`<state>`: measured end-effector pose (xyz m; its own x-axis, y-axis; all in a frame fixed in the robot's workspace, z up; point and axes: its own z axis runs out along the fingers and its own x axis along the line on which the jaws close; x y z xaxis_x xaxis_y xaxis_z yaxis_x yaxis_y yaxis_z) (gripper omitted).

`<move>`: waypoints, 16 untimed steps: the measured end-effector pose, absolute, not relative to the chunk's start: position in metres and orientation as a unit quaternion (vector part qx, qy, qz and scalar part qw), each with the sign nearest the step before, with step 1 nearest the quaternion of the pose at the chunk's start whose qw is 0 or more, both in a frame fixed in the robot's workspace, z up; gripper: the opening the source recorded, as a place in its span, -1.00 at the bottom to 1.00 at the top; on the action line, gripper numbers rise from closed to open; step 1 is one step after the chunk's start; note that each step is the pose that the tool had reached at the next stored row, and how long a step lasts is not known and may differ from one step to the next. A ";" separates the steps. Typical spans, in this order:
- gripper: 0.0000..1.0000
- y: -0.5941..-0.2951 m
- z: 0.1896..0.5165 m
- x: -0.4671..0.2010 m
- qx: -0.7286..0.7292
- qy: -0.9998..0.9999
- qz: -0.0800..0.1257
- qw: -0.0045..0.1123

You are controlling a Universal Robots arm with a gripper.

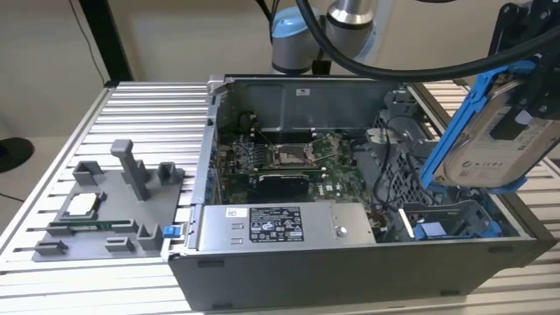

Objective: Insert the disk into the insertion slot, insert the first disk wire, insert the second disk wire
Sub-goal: 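Insert the disk into the insertion slot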

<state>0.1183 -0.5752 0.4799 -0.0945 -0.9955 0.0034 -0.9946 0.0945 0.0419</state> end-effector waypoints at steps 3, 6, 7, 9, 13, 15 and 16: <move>-1.00 -0.575 0.479 0.118 0.672 -0.740 -0.014 0.015; -1.00 -0.575 0.479 0.118 0.672 -0.740 -0.014 0.015; -1.00 -0.575 0.479 0.118 0.672 -0.740 -0.014 0.015; -1.00 -0.575 0.479 0.118 0.672 -0.740 -0.014 0.015; -1.00 -0.574 0.478 0.118 0.672 -0.740 -0.014 0.015; -1.00 -0.572 0.477 0.118 0.672 -0.740 -0.014 0.015; -1.00 -0.572 0.476 0.118 0.672 -0.740 -0.014 0.015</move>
